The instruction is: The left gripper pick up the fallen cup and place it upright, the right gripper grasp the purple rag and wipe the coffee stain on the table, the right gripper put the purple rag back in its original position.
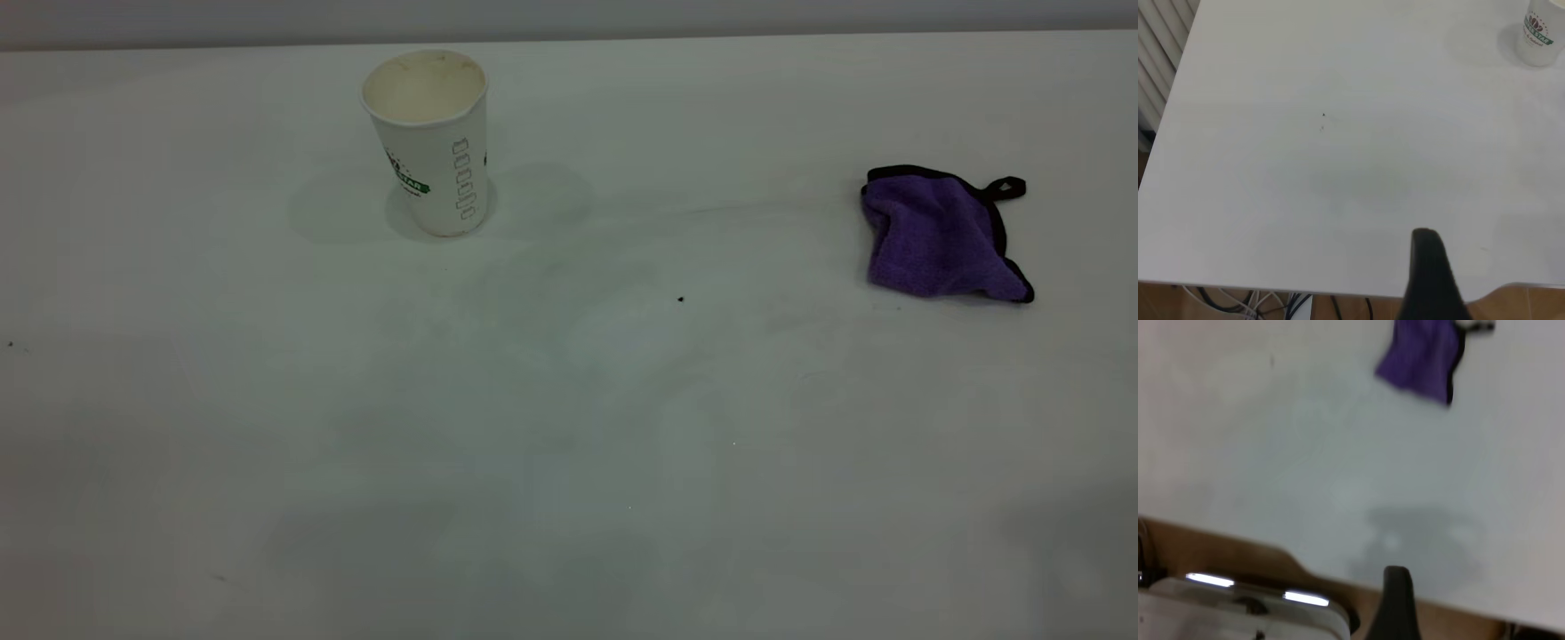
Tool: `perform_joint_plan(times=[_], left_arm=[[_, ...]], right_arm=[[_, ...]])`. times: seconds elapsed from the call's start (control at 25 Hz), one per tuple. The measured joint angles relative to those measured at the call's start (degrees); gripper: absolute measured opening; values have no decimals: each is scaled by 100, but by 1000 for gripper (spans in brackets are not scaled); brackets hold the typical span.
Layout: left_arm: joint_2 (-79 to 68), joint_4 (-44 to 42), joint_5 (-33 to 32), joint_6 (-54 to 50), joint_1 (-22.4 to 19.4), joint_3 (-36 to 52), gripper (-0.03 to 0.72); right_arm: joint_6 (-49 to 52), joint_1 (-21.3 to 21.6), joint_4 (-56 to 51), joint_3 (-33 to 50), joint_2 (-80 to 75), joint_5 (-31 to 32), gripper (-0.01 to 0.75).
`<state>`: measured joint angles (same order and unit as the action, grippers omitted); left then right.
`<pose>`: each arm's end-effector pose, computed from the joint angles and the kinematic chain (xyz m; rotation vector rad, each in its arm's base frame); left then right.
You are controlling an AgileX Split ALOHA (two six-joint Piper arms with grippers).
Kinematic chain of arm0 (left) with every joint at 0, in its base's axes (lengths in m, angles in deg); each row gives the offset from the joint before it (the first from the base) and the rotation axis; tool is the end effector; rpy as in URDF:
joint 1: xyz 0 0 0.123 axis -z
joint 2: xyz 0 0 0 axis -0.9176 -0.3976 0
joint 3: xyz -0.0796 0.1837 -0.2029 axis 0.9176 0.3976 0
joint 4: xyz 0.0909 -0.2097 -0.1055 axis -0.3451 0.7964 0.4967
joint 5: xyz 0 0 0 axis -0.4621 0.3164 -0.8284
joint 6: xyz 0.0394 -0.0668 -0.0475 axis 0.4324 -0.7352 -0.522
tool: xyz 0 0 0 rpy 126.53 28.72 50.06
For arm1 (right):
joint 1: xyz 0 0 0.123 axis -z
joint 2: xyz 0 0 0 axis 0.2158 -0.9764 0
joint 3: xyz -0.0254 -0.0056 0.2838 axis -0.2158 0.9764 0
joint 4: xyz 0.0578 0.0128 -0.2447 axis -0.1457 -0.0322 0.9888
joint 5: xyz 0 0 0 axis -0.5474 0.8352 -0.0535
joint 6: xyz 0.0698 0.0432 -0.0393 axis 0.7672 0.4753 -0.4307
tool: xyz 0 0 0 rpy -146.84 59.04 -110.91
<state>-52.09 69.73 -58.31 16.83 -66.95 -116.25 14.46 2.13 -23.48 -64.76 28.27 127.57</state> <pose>-0.0101 0.0041 0.2702 -0.0794 2.0957 0.0265 0.1272 0.0270 0.3543 -0.2387 2.6021 0.1207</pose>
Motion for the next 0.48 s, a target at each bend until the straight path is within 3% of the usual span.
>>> perform_joint_plan(times=[0.16,0.48], left_arm=[[0,0,0,0,0,0,559],[0,0,0,0,0,0,559]], right_arm=[[32,0,0,1215,1146,-160,697],[32,0,0,2497,2156,-721,690]])
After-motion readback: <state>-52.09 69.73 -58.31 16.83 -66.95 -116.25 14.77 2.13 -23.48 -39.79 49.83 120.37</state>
